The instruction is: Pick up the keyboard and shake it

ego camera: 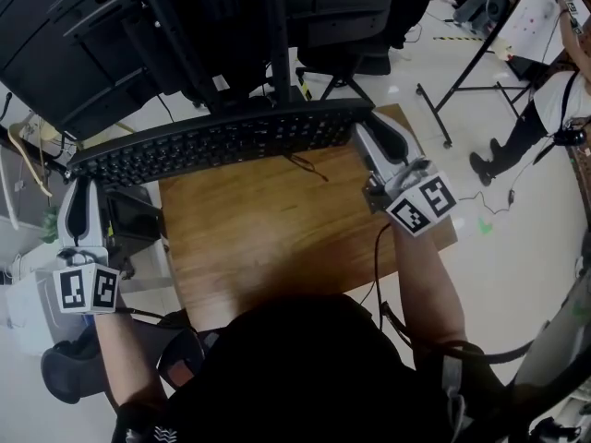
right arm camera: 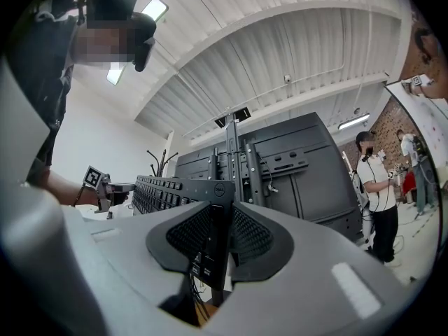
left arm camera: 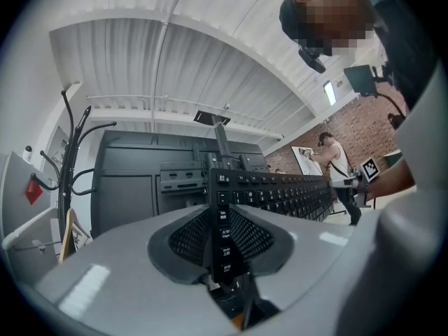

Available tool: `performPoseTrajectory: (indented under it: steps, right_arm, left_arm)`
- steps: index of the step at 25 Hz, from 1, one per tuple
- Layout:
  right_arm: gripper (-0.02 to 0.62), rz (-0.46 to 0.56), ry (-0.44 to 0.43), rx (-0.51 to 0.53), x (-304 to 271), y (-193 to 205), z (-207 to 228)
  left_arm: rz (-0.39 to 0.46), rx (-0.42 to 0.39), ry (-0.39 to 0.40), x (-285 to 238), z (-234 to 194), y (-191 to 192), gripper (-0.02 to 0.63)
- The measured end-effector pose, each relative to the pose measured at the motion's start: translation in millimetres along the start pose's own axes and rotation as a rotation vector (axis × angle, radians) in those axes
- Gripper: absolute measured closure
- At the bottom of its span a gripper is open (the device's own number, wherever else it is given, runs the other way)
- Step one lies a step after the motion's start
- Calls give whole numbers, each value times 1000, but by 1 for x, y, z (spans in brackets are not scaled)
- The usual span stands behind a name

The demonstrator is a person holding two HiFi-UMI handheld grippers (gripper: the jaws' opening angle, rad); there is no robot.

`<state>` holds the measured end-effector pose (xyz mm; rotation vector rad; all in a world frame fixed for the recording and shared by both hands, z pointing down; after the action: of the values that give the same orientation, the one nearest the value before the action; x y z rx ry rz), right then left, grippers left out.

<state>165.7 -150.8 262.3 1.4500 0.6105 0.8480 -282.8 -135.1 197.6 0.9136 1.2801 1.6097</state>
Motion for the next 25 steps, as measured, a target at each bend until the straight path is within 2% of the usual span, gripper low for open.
performPoseTrajectory:
  steps: [11,20,25]
  right_arm:
    - [499,-70,-11,-42,-1,13,1]
    - [499,-107,-16,-64,7,44,-16]
    - [500,-148,-3,-92,22,59,-12]
  left_arm:
    - [-76,41,-7,-1,1,19,520]
    - [-129,65,9,21,1,58,520]
    - [-171,91,30,20,16,80,520]
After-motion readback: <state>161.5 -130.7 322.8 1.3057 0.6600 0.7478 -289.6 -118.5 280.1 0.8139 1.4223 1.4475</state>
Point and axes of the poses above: the fingertips, and each gripper's own axes: x backward along the fingers, z to its right, y out of its underside, the point moved 3 cm from there along x, backward along the fingers, and after that the axes turned 7 degrees about -z, right-handed, at the moved point
